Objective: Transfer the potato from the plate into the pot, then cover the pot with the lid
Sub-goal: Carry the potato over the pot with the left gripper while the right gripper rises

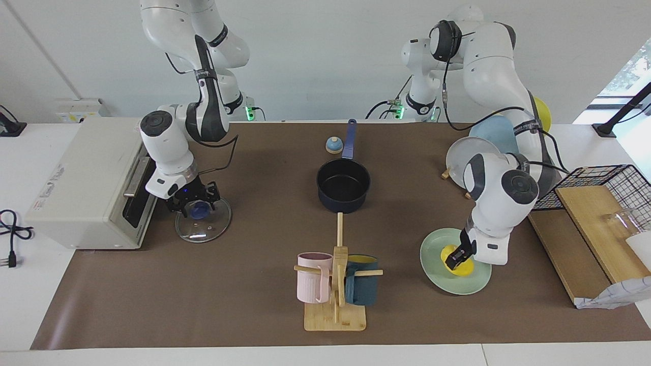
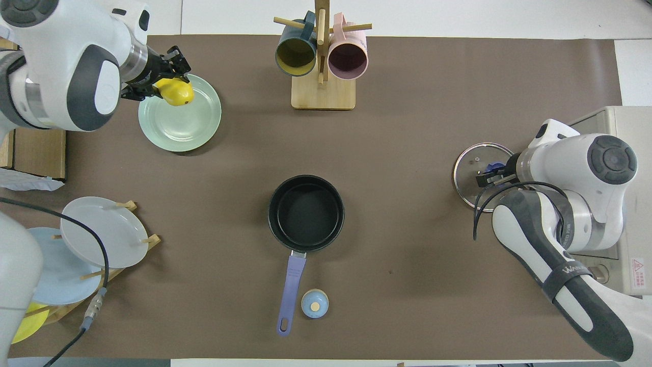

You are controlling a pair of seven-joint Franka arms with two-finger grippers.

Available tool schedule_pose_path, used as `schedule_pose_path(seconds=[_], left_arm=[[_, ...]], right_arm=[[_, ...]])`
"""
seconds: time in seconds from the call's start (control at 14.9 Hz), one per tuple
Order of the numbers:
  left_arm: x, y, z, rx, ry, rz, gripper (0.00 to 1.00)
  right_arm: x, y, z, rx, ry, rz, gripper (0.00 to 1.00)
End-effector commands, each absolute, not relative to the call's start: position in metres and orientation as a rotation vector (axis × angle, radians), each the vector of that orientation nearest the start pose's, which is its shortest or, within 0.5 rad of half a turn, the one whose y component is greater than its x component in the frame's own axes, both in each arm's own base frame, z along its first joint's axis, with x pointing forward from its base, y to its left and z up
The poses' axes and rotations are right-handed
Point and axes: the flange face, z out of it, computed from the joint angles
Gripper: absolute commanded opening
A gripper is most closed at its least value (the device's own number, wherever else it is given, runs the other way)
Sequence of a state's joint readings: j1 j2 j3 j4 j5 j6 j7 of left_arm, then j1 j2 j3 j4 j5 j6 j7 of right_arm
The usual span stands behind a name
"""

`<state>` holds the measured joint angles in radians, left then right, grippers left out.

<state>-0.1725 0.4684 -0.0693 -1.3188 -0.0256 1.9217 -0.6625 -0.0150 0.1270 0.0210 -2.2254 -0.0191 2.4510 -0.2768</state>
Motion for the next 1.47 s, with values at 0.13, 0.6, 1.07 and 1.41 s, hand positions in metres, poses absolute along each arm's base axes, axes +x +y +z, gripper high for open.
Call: schedule_pose_path(seconds=[0.13,0.6,1.07,1.41], left_arm=[[0.585,-0.232,0.573,-3.224,-0.569,-0.023,0.00],[0.455,-0.335,0.490,-3.294,-0.290,-0.120,0.00],[0.427,-0.378,0.398,-3.277,-0.056,-0.120,0.00],[0.418,-0.387,0.360,-3.231,0.080,-0.201,0.00]], right_arm=[[0.555,0.005,0.340,-3.106,-0.510,-0.084,0.28],[0.583,0.067,0.440,-3.087,-0.587,0.055,0.00],[0.572,0.127,0.524,-3.107,-0.532,0.156,0.00],[0.560,0.176,0.529,-3.129,-0.412,0.123,0.00]])
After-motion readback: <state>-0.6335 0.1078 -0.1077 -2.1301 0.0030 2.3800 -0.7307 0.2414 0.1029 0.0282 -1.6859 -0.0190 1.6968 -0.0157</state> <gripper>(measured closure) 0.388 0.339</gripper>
